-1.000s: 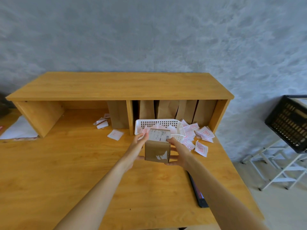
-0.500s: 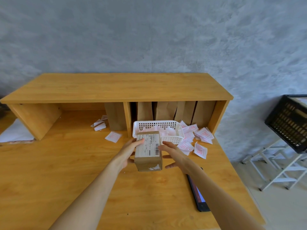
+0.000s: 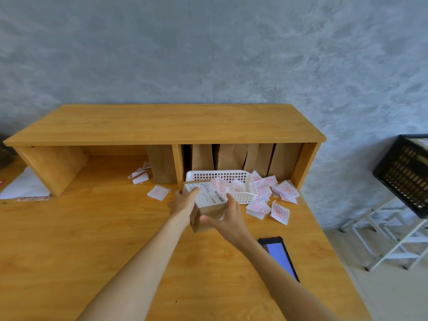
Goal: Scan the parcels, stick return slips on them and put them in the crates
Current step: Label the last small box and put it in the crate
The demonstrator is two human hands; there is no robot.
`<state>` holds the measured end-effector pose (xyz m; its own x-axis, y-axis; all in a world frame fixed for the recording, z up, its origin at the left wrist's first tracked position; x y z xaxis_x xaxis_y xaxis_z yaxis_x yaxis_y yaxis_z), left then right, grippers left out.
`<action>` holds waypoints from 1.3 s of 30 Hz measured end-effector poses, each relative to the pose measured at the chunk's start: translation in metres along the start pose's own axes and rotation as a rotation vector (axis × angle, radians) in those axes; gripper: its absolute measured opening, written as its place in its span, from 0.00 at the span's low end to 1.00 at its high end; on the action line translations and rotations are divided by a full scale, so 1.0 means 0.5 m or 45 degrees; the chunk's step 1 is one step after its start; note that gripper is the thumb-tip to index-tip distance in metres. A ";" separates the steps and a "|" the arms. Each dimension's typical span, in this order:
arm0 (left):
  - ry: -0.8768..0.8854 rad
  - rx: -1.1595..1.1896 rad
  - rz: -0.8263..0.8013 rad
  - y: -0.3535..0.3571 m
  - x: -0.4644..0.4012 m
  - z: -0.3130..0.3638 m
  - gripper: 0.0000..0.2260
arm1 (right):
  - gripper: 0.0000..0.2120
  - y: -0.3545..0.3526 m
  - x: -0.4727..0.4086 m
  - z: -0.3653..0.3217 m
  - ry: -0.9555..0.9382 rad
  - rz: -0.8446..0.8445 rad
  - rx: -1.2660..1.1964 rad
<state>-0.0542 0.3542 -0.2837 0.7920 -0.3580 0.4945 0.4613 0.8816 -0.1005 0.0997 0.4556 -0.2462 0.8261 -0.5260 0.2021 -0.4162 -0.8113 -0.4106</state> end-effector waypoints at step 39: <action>0.450 -0.244 -0.362 0.056 0.080 0.038 0.19 | 0.37 -0.167 -0.021 0.148 0.358 0.049 0.466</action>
<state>-0.0171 0.3705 -0.2502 0.6961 -0.6880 0.2051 0.7178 0.6733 -0.1774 0.1541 0.5477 -0.2798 0.6568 -0.6436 0.3929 -0.2411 -0.6729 -0.6993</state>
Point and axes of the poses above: each hand's wrist, its own x-axis away from the middle knuckle, its own y-axis out of the palm, z = x × y, the point moved 10 cm from there along -x, towards the middle knuckle, and after that the axes turned 8 degrees about -z, right-handed, at the moved point
